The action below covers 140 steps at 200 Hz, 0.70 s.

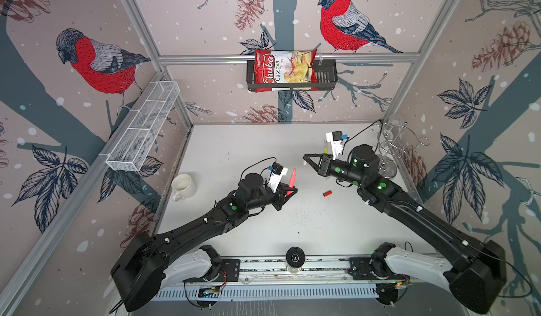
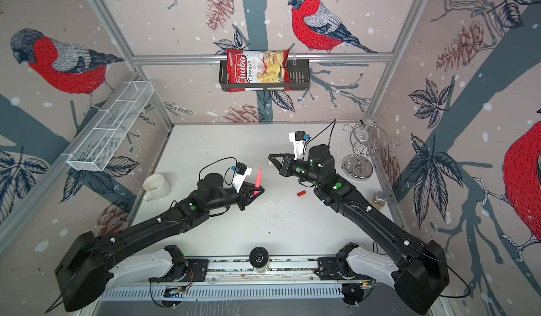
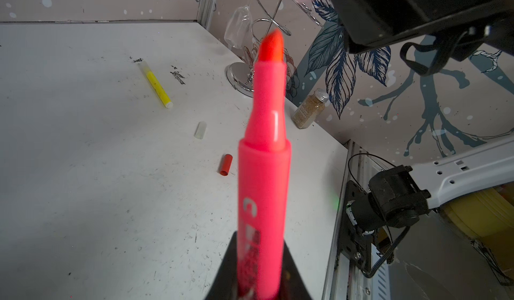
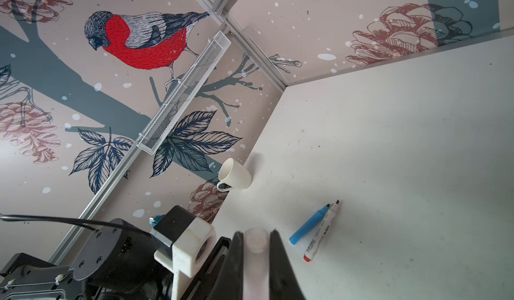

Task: Insert pens into pen caps
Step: Put on the pen cap to the pen.

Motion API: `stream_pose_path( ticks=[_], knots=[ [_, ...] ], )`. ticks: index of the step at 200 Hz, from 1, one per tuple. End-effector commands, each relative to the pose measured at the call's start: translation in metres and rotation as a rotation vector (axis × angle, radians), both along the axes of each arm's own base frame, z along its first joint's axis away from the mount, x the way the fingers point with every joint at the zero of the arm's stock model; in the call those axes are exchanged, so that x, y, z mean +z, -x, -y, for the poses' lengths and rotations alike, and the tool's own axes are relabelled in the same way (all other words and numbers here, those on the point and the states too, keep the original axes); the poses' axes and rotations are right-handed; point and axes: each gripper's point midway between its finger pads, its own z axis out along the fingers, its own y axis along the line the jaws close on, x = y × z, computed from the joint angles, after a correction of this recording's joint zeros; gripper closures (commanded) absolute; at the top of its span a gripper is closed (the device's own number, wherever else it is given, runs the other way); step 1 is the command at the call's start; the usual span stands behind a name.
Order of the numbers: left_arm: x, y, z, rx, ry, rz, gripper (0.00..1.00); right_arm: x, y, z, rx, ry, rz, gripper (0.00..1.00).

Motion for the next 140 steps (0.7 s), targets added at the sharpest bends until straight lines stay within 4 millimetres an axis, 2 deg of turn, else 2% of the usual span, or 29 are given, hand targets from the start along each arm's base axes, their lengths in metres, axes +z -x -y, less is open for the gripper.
stream_pose_path(
  ticks=[1, 140],
  knots=[
    [0.014, 0.002, 0.005, -0.030, 0.040, 0.036, 1.00, 0.013, 0.001, -0.005, 0.018, -0.028, 0.068, 0.99],
    [0.020, 0.004, 0.010, -0.048, 0.069, 0.034, 1.00, 0.010, 0.008, -0.023, 0.061, -0.050, 0.070, 0.99]
  ],
)
